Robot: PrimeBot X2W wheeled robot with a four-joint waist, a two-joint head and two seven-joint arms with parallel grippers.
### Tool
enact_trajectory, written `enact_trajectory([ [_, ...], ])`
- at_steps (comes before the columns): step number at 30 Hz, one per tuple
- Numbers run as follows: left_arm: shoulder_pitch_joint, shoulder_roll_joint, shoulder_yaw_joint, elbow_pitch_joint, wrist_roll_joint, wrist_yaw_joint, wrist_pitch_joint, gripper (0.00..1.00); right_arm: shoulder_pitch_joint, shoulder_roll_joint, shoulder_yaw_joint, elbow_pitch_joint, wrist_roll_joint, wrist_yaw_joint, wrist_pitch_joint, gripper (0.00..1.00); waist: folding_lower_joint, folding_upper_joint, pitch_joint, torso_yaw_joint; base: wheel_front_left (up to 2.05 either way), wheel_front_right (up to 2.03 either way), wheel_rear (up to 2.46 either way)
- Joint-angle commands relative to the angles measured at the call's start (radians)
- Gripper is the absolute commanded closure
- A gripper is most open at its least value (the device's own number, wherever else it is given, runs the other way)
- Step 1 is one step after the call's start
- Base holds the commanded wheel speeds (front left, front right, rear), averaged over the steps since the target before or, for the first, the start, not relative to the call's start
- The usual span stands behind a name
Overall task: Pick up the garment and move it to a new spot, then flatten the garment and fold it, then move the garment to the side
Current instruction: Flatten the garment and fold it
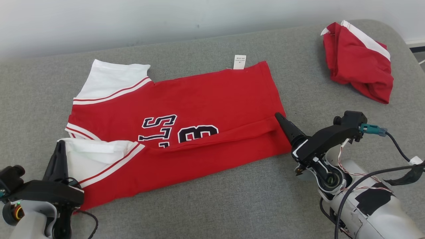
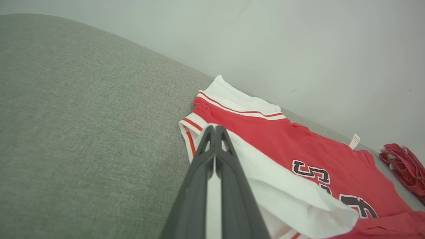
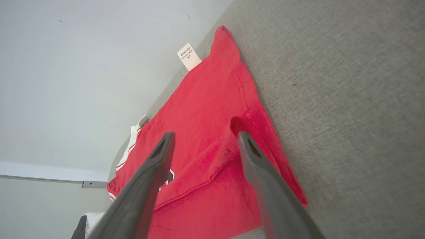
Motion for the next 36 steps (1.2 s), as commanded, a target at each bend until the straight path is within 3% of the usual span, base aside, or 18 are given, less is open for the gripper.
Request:
enact_trajectory([
  [1,-0.009,0.010,-0.002,0.010,-0.012,0.000,-0.008,0.00,0.003,-0.007,0.004,-0.009,-0.011,0.000,-0.012,0.00,-0.0001,-0.0001,-0.002,-0.002,0.00,0.00,0.00],
  [10,0.024,0.014,0.032,-0.011,0.006,0.000,-0.017,0.00,0.043,-0.044,0.027,-0.058,-0.054,0.000,-0.080,0.00,-0.0001,-0.0001,-0.030,0.002,0.00,0.00,0.00],
  [19,0.219,-0.068,0.159,-0.206,0.163,0.001,-0.016,0.00,0.095,-0.100,0.102,-0.038,-0.237,0.000,-0.221,0.00,-0.0001,-0.0001,-0.078,0.036,0.00,0.00,0.00],
  [28,0.336,-0.133,0.200,-0.270,0.286,0.006,-0.016,0.00,0.119,-0.087,0.109,0.036,-0.406,0.000,-0.261,0.00,-0.0001,-0.0001,-0.079,0.057,0.00,0.00,0.00],
  [36,0.337,-0.149,0.221,-0.235,0.363,0.002,-0.016,0.00,0.123,-0.066,0.068,0.084,-0.495,0.000,-0.269,0.00,-0.0001,-0.0001,-0.058,0.049,0.00,0.00,0.00],
])
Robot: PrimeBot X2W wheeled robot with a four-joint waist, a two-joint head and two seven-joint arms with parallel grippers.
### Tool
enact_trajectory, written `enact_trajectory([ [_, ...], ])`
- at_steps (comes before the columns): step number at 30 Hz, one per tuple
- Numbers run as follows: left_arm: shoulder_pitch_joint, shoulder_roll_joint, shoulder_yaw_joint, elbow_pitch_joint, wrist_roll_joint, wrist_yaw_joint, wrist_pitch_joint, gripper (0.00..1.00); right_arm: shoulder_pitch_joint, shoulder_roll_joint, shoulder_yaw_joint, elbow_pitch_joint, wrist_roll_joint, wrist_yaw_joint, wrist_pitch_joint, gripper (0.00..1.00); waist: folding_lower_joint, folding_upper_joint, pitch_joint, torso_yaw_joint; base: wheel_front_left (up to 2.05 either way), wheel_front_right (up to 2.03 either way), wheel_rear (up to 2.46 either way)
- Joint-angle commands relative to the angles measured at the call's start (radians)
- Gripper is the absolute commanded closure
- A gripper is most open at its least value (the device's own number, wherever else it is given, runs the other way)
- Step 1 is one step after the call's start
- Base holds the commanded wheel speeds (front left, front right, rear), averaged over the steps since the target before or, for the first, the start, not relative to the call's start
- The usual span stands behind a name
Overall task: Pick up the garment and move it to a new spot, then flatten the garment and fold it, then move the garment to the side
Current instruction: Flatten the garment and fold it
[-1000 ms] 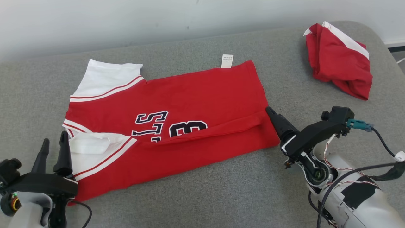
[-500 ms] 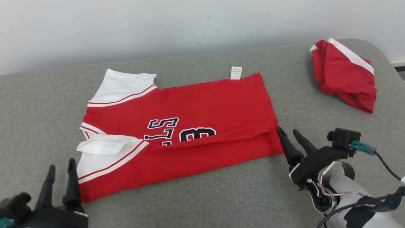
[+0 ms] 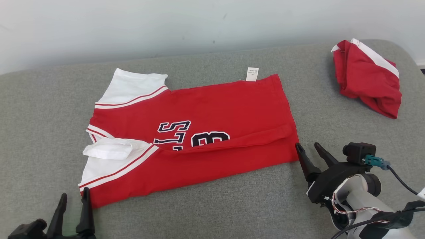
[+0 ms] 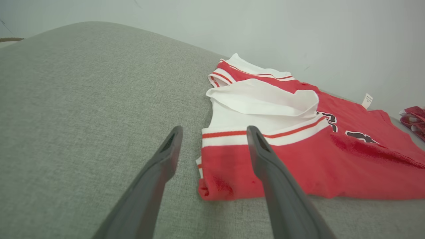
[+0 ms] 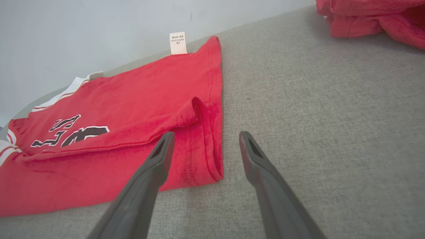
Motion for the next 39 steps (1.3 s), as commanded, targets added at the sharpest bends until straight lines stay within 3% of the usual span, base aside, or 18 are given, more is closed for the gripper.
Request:
enact_trajectory([
  [1,0.000,-0.004,0.003,0.014,0.017,-0.005,-0.003,0.00,0.011,0.011,-0.007,0.006,-0.015,0.000,-0.005,0.00,0.0001,0.0000,0.011,-0.004,0.00,0.00,0.00],
  [17,-0.036,-0.022,0.012,0.131,0.068,-0.007,-0.003,0.00,0.004,0.062,-0.042,0.055,-0.065,0.000,-0.002,0.00,0.0001,0.0000,0.047,-0.014,0.00,0.00,0.00],
  [18,-0.039,-0.024,0.010,0.144,0.062,-0.007,-0.003,0.09,0.004,0.063,-0.041,0.058,-0.065,0.000,0.000,0.00,0.0001,0.0000,0.047,-0.014,0.00,0.00,0.00],
  [19,-0.041,-0.026,0.007,0.153,0.058,-0.006,-0.002,0.32,0.003,0.067,-0.040,0.061,-0.065,0.000,0.002,0.01,0.0001,0.0000,0.046,-0.014,0.00,0.00,0.00],
  [20,-0.043,-0.026,0.002,0.162,0.054,-0.007,-0.002,0.38,0.004,0.071,-0.037,0.063,-0.062,0.000,0.009,0.16,0.0001,0.0000,0.046,-0.013,0.00,0.00,0.00],
  [21,-0.047,-0.025,-0.001,0.169,0.051,-0.007,-0.002,0.40,0.003,0.074,-0.035,0.066,-0.061,0.000,0.012,0.48,0.0001,0.0000,0.046,-0.013,0.00,0.00,0.00],
  [22,-0.051,-0.024,-0.004,0.175,0.047,-0.007,-0.002,0.39,0.001,0.078,-0.034,0.068,-0.060,0.000,0.015,0.57,0.0001,0.0000,0.046,-0.013,0.00,0.00,0.00],
  [23,-0.053,-0.024,-0.006,0.182,0.042,-0.007,-0.002,0.44,-0.001,0.081,-0.032,0.070,-0.059,0.000,0.018,0.84,0.0001,0.0000,0.046,-0.012,0.00,0.00,0.00],
  [24,-0.055,-0.025,-0.008,0.194,0.038,-0.007,-0.002,0.53,-0.003,0.083,-0.031,0.072,-0.060,0.000,0.019,1.00,0.0001,0.0000,0.046,-0.010,0.00,0.00,0.00],
  [25,-0.057,-0.023,-0.013,0.208,0.035,-0.007,0.000,0.65,-0.006,0.085,-0.029,0.074,-0.060,0.000,0.018,1.00,0.0001,0.0000,0.046,-0.009,0.00,0.00,0.00],
  [26,-0.061,-0.023,-0.019,0.218,0.033,-0.007,0.000,0.99,-0.008,0.088,-0.028,0.076,-0.060,0.000,0.018,1.00,0.0001,0.0000,0.046,-0.008,0.00,0.00,0.00],
  [39,-0.024,-0.012,-0.040,0.192,0.008,-0.007,-0.001,1.00,0.059,0.052,-0.054,0.021,-0.010,0.000,0.000,1.00,0.0001,0.0000,-0.007,0.006,0.00,0.00,0.00],
])
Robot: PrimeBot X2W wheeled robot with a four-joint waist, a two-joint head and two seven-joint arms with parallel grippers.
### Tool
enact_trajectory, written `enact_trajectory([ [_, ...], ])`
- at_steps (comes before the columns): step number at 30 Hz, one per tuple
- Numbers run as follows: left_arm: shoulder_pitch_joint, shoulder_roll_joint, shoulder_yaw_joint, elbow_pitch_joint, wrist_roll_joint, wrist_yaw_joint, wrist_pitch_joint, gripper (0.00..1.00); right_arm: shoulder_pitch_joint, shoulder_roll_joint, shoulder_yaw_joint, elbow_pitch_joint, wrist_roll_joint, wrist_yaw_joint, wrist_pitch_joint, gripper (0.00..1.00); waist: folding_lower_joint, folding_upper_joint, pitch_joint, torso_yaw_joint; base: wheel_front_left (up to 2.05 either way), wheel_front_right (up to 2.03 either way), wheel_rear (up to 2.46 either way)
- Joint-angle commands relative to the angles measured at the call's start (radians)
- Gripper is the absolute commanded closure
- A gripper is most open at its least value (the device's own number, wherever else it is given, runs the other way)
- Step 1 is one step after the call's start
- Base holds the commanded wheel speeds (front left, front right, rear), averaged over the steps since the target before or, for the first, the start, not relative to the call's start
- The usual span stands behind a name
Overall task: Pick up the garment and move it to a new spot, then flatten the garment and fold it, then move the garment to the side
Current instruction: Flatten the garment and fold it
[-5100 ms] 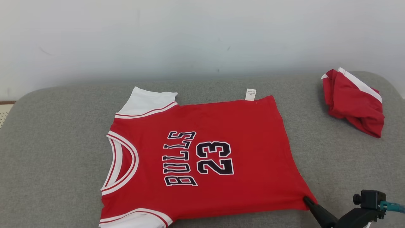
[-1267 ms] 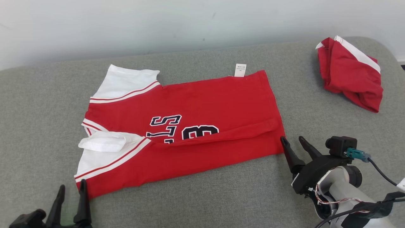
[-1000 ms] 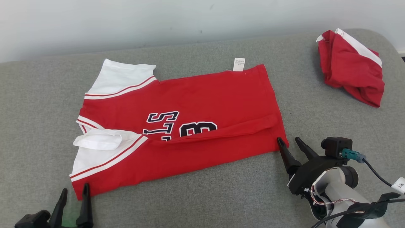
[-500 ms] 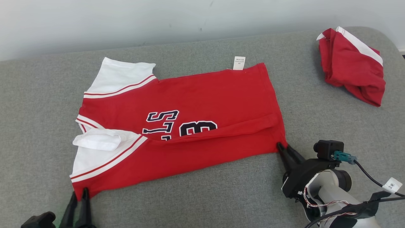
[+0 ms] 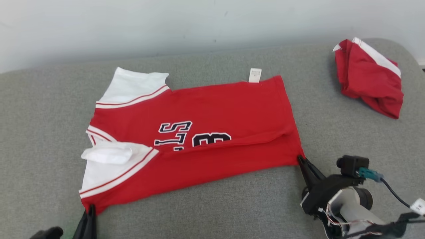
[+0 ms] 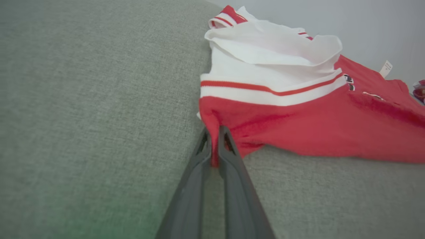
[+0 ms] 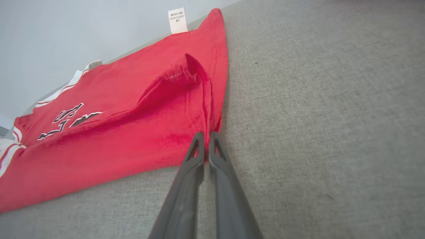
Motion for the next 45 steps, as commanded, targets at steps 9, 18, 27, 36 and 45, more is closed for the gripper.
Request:
enact_trajectory([
  [9,0.165,-0.010,0.011,-0.120,0.005,0.001,0.000,1.00,0.171,-0.065,-0.042,-0.134,0.027,0.000,-0.010,1.00,-0.0001,-0.0001,-0.099,0.004,0.00,0.00,0.00],
  [18,0.315,-0.036,0.035,-0.214,-0.012,0.011,-0.001,1.00,0.344,-0.117,-0.099,-0.247,0.035,0.000,0.046,1.00,-0.0001,-0.0001,-0.135,-0.005,0.00,0.00,0.00],
  [27,0.342,-0.050,0.017,-0.217,-0.031,0.023,-0.001,1.00,0.419,-0.109,-0.168,-0.298,-0.009,0.000,0.112,1.00,-0.0001,-0.0001,-0.120,-0.006,0.00,0.00,0.00],
  [36,0.329,-0.057,0.037,-0.256,-0.019,0.024,-0.001,0.00,0.432,-0.056,-0.284,-0.331,-0.109,0.000,0.084,0.00,-0.0001,-0.0001,-0.122,-0.004,0.00,0.00,0.00],
  [45,0.326,-0.059,0.077,-0.492,0.045,0.037,-0.001,0.00,0.436,-0.018,-0.400,-0.452,-0.225,0.000,0.017,0.00,-0.0001,-0.0001,-0.120,0.013,0.00,0.00,0.00],
])
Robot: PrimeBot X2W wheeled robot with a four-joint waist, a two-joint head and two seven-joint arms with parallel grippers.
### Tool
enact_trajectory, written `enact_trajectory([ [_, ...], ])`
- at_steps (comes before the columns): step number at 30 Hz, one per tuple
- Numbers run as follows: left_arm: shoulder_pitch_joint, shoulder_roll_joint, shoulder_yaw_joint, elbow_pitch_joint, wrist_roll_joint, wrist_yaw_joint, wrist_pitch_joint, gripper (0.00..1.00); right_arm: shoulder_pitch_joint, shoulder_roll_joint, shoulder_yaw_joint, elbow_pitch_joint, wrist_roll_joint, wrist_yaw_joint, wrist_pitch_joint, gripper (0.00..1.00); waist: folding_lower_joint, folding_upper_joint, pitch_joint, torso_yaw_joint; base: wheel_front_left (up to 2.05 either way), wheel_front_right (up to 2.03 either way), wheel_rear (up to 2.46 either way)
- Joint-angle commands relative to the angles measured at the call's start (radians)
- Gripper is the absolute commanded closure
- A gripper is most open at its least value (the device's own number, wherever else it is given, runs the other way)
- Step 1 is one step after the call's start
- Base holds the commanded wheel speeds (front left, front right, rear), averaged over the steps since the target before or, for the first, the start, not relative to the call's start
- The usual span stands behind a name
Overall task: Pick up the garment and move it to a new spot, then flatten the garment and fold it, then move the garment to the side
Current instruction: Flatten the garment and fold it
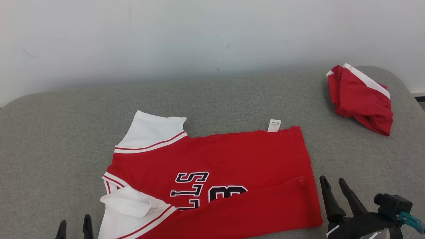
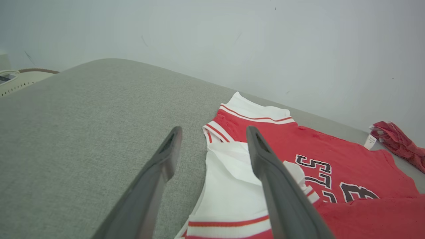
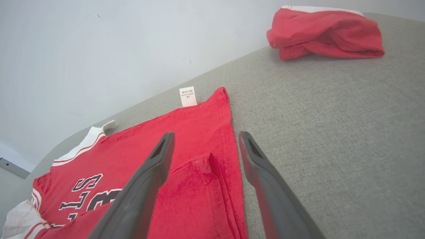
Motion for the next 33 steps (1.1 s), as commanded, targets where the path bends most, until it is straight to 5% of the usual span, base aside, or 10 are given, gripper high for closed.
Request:
enact_trajectory([
  [1,0.004,0.002,0.009,-0.043,0.035,0.014,-0.003,0.00,0.013,0.018,-0.017,-0.026,-0.029,0.000,-0.013,0.00,0.0001,0.0000,0.002,0.004,0.00,0.00,0.00],
  [11,-0.022,0.001,-0.009,-0.134,0.147,0.070,-0.003,0.00,0.034,0.086,-0.080,-0.123,-0.279,0.000,-0.035,0.00,0.0001,0.0000,0.013,0.008,0.00,0.00,0.00],
  [21,-0.137,0.026,-0.035,-0.099,0.181,0.017,-0.003,0.00,0.023,0.117,-0.077,-0.134,-0.313,0.000,-0.034,0.00,0.0001,0.0000,0.033,-0.011,0.00,0.00,0.00],
  [33,-0.410,0.196,-0.080,0.099,0.143,-0.024,0.029,0.00,-0.091,0.149,-0.018,-0.137,-0.310,0.000,-0.034,0.00,0.0001,0.0000,0.134,-0.132,0.00,0.00,0.00],
])
